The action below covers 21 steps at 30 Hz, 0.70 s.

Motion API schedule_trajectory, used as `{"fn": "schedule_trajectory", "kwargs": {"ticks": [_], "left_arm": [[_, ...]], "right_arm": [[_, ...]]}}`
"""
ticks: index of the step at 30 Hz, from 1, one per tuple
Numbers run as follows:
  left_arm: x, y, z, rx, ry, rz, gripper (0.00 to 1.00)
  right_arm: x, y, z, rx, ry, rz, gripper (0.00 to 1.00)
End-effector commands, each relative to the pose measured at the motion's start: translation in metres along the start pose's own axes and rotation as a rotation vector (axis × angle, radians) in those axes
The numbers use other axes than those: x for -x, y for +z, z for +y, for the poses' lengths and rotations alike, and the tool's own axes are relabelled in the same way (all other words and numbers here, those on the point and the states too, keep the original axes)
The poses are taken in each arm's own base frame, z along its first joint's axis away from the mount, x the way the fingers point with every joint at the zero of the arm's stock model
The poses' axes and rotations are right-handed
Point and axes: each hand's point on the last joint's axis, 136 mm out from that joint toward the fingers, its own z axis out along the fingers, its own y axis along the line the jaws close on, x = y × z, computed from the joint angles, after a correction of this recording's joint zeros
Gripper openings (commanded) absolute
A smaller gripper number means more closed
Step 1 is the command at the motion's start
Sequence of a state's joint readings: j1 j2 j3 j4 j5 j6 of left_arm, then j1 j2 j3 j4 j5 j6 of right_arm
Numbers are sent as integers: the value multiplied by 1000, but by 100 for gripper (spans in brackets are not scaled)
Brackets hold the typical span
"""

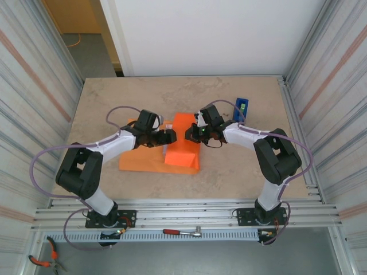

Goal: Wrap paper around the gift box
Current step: First fold the wrapping paper around the gift box.

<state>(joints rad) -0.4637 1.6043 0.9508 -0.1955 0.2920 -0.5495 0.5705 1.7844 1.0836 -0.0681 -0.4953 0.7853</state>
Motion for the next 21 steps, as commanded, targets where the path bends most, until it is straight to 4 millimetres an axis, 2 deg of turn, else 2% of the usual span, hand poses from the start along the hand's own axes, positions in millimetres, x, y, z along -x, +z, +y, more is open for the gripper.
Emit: {"fn": "schedule_trajectory", "kwargs": {"ticks": [1,5,9,21], "left_arm": [[19,-10,-11,-32,10,-16,81],[24,-5,-13,-31,18,-1,83],[21,2,-10,-27,11,21,84],[1,19,-5,1,15,84,85]], "right_arm": [[-10,3,2,8,-34,41,2],[-12,2,2,11,-41,48,2],[-12,3,2,13,-44,50,2],[-13,3,3,16,-45,53,1]]}}
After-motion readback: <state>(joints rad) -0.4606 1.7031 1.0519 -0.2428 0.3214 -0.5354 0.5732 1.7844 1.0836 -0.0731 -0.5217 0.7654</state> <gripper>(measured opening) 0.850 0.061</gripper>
